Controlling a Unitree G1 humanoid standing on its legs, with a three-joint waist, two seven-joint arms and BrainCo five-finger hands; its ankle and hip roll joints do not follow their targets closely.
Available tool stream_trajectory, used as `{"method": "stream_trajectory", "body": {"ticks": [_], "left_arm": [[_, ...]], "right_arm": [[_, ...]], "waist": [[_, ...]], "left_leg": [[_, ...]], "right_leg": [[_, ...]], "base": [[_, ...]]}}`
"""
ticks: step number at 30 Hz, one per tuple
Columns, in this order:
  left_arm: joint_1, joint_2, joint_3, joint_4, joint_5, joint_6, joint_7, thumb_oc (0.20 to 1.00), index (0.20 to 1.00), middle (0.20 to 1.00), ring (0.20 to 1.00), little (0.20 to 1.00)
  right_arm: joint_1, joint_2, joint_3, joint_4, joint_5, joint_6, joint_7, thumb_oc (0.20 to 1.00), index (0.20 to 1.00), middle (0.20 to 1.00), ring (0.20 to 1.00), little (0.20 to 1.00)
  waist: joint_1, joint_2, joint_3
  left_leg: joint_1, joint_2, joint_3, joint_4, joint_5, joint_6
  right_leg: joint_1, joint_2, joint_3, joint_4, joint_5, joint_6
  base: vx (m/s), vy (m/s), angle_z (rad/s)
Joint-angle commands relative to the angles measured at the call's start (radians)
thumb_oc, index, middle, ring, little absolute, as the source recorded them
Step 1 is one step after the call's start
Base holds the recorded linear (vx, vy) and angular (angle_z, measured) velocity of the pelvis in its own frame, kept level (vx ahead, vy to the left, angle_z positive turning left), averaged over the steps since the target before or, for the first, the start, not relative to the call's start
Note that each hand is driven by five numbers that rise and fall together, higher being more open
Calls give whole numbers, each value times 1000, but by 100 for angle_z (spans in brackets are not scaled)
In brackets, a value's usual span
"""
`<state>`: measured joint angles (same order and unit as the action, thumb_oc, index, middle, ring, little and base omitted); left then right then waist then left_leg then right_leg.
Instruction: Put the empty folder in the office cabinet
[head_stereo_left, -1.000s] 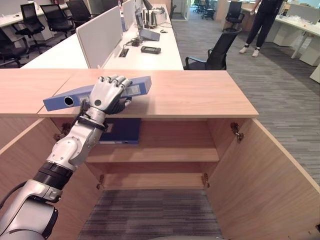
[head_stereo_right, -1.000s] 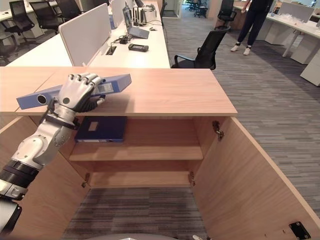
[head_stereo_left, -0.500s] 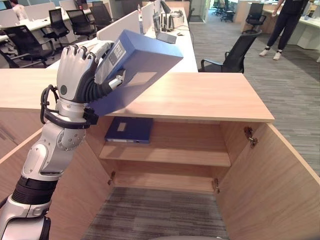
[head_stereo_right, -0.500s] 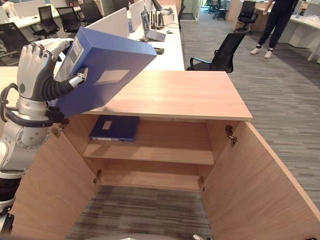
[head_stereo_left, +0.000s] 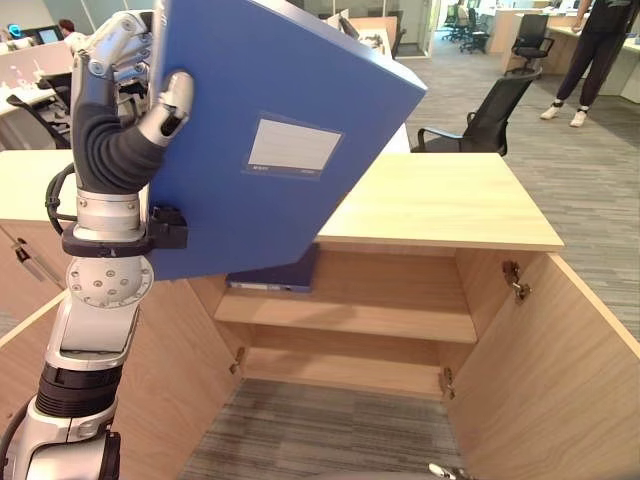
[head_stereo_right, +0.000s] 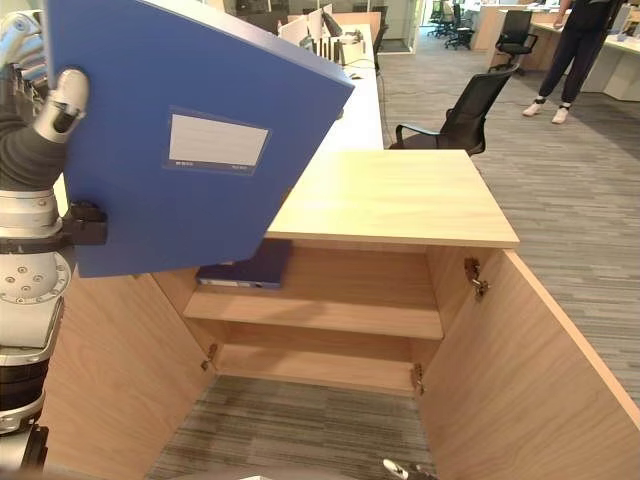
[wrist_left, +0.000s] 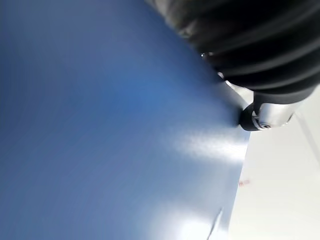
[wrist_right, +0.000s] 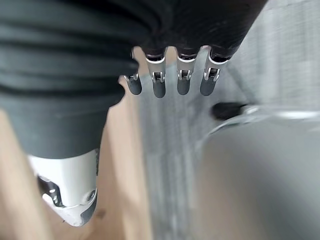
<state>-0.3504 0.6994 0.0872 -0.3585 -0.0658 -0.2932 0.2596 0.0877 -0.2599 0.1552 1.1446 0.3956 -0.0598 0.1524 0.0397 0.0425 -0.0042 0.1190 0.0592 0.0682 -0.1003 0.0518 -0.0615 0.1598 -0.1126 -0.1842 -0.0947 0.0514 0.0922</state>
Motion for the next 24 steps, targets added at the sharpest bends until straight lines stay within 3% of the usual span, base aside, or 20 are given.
{"method": "stream_trajectory", "body": {"ticks": [1, 7, 8, 14, 18, 24], "left_arm": [[-54, 13, 82, -26, -167, -56, -13, 200, 200, 200, 200, 200], [3, 11, 94, -29, -301, -62, -47, 200, 200, 200, 200, 200], [23, 3, 91, -32, -339, -57, -60, 200, 200, 200, 200, 200], [69, -11, 79, -32, -382, -41, -85, 200, 200, 200, 200, 200], [93, -14, 77, -19, -419, -34, -115, 200, 200, 200, 200, 200], [132, -37, 78, -12, -432, -21, -150, 200, 200, 200, 200, 200]], "right_arm": [[-105, 8, 35, -27, 51, -28, 10, 1000, 1000, 1000, 1000, 1000], [-108, -26, 60, -289, 71, -43, 9, 1000, 1000, 1000, 1000, 1000], [-106, -46, 64, -418, 80, -54, 15, 1000, 1000, 1000, 1000, 1000], [-103, -115, 42, -737, 106, -70, 27, 1000, 1000, 1000, 1000, 1000], [-111, -208, 27, -1006, 120, -66, 103, 1000, 1000, 1000, 1000, 1000], [-137, -261, -25, -1213, 172, -77, 138, 1000, 1000, 1000, 1000, 1000]], "waist": [[16, -37, 39], [19, -38, 40], [19, -38, 42], [13, -37, 45], [7, -43, 45], [-1, -46, 42]], "left_leg": [[38, 31, -21, 13, -75, -36], [36, 31, -23, 13, -73, -35], [35, 32, -22, 13, -73, -34], [37, 32, -19, 13, -75, -31], [38, 31, -16, 13, -77, -29], [39, 33, -8, 13, -79, -26]], "right_leg": [[6, -56, 27, 19, -52, 83], [3, -57, 26, 20, -51, 83], [2, -58, 26, 21, -50, 82], [0, -61, 33, 23, -50, 83], [-2, -62, 37, 24, -48, 83], [-6, -62, 43, 25, -48, 84]], "base": [[0, 0, 0], [0, 0, 0], [0, 0, 0], [0, 0, 0], [0, 0, 0], [0, 0, -1]]}}
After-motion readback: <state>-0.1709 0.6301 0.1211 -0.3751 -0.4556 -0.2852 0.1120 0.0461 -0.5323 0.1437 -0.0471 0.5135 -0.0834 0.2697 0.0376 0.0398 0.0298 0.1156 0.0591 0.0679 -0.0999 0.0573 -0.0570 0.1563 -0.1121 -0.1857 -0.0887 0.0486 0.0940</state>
